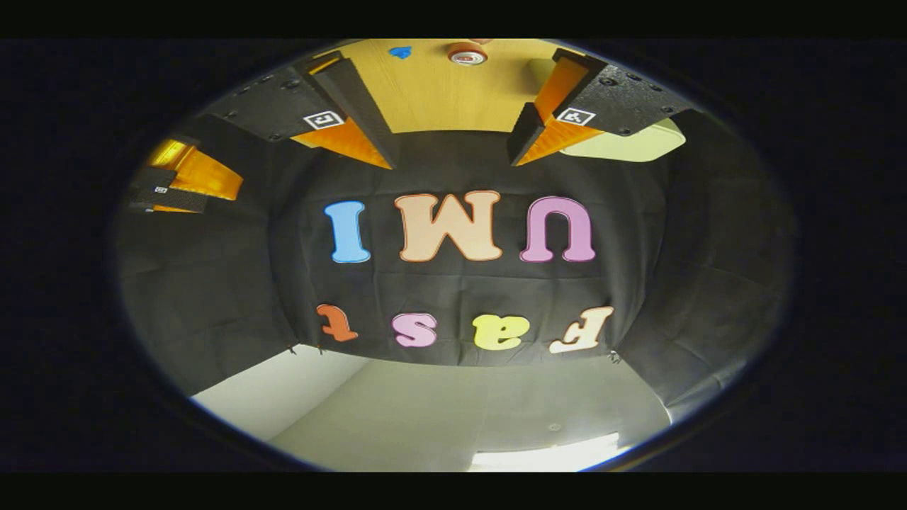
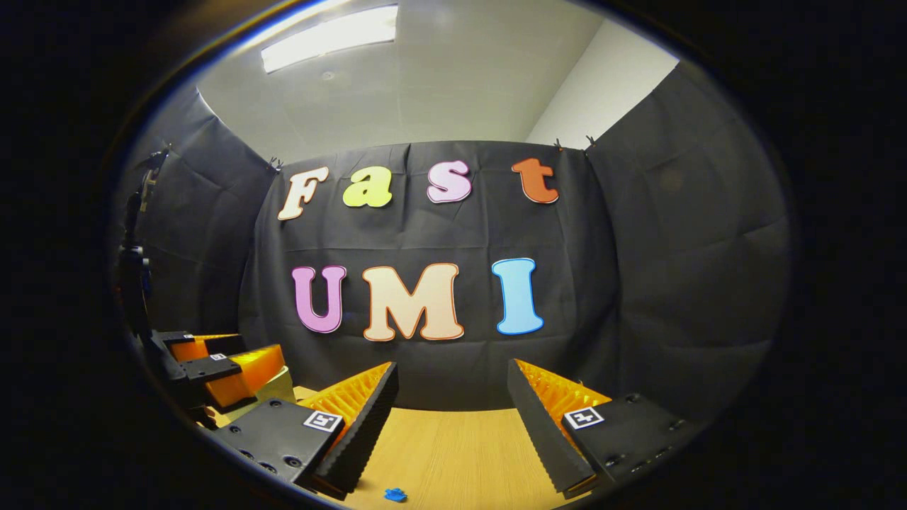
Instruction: Press the lid of the desktop garbage bin to open it, pick up the crumpled paper on the desktop and throw it into the bin, then pick up the pop can on the desktop and drop it into the bin, and finally close the garbage bin lid.
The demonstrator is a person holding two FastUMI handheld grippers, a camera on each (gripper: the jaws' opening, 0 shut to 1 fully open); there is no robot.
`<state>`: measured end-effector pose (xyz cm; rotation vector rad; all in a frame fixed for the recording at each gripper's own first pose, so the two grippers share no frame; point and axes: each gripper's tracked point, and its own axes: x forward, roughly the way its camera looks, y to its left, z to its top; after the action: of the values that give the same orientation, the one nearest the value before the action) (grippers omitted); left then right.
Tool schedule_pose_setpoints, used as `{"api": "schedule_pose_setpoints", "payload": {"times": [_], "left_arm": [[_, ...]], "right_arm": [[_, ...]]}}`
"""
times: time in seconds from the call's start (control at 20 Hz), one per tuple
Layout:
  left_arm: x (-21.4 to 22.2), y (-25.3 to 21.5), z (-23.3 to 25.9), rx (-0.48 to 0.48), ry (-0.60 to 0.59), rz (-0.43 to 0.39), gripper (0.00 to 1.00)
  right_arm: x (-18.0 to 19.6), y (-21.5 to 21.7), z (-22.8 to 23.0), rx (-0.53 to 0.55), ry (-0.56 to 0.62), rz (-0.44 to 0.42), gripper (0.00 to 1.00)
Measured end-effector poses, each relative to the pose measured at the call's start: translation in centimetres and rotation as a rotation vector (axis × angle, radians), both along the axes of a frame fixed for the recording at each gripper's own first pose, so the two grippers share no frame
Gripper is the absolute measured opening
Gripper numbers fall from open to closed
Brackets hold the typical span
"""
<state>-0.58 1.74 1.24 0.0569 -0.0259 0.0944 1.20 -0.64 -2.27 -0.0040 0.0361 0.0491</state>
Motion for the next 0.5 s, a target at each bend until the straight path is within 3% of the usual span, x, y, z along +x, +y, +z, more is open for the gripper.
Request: {"api": "schedule_pose_setpoints", "payload": {"times": [0.1,0.15,0.3,0.5], "left_arm": [[0.0,0.1,-0.1,0.002,0.006,0.003,0.82],[-0.1,0.6,-0.3,-0.002,0.008,0.013,0.60],[-0.1,1.8,-0.7,-0.020,0.025,0.049,0.25],[-0.4,4.3,-0.7,-0.004,0.028,0.110,0.06]], "right_arm": [[0.0,0.0,-0.2,-0.007,0.005,0.004,0.97],[0.0,0.1,-0.2,-0.009,0.009,0.008,0.97],[0.1,0.4,-0.6,-0.015,0.017,0.017,0.97],[0.3,1.6,-1.0,-0.018,0.022,0.040,0.97]]}}
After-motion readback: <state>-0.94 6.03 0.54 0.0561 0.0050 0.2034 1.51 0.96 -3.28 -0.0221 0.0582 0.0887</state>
